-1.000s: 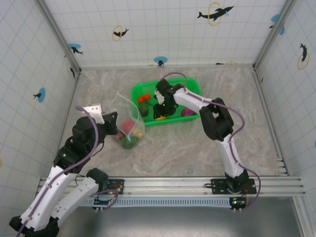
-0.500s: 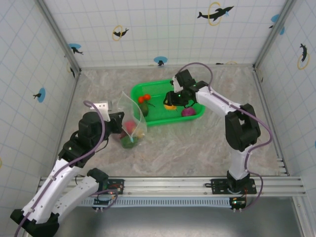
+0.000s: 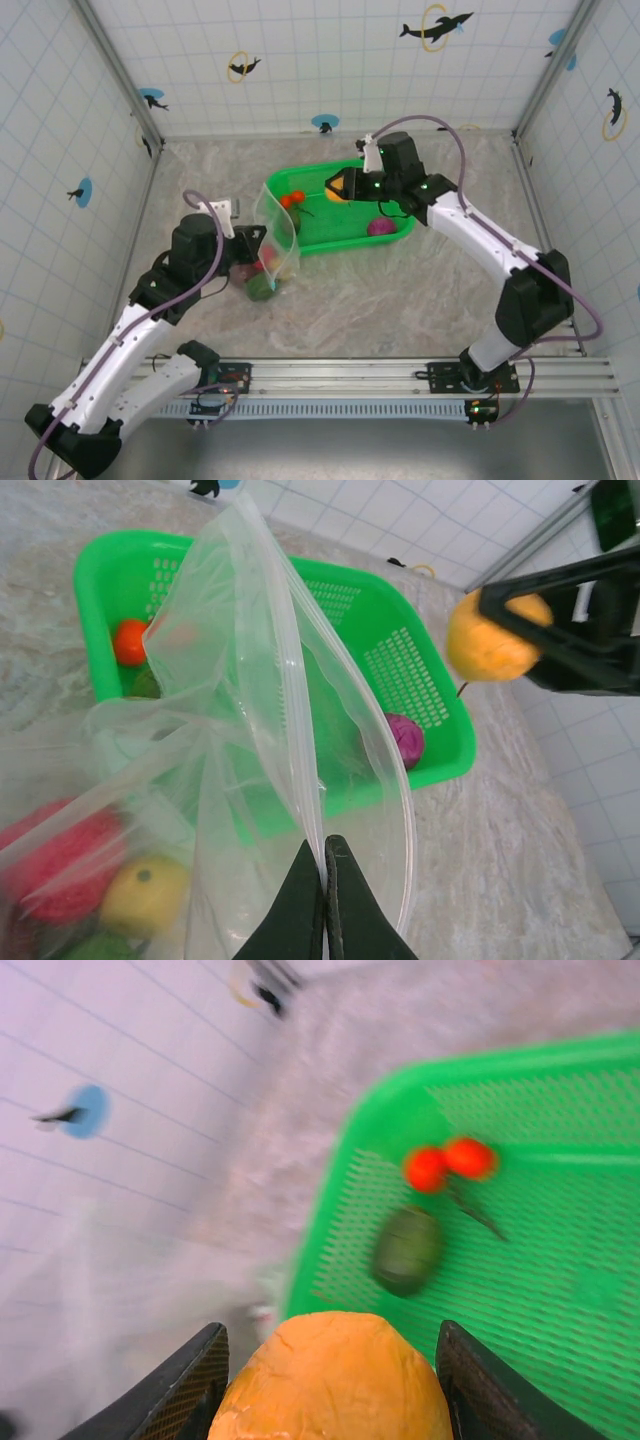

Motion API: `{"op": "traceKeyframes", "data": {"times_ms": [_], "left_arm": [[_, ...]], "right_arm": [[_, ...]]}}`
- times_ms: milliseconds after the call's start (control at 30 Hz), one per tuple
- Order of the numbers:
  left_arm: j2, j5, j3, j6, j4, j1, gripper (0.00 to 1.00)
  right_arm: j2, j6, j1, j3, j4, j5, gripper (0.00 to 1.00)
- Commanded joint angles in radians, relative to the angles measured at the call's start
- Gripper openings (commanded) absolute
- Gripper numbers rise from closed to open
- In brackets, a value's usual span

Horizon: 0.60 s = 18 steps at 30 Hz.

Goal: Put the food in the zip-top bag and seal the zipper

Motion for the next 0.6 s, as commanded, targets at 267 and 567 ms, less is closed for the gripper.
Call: {"op": "traceKeyframes", "data": {"times_ms": [267,567], "left_arm": [[0.013,0.025,0.081,-0.062,0.033,-0.007,0.00],[-0.032,-0.013,0.067,-0.080,0.033,-0.006,0.00]], "right_arm": [[-0.125,0.254,0.232,-0.103,0.450,0.037,0.57],[-0.056,0.330,0.322,-0.198,0.581,0.125,0.59]]}}
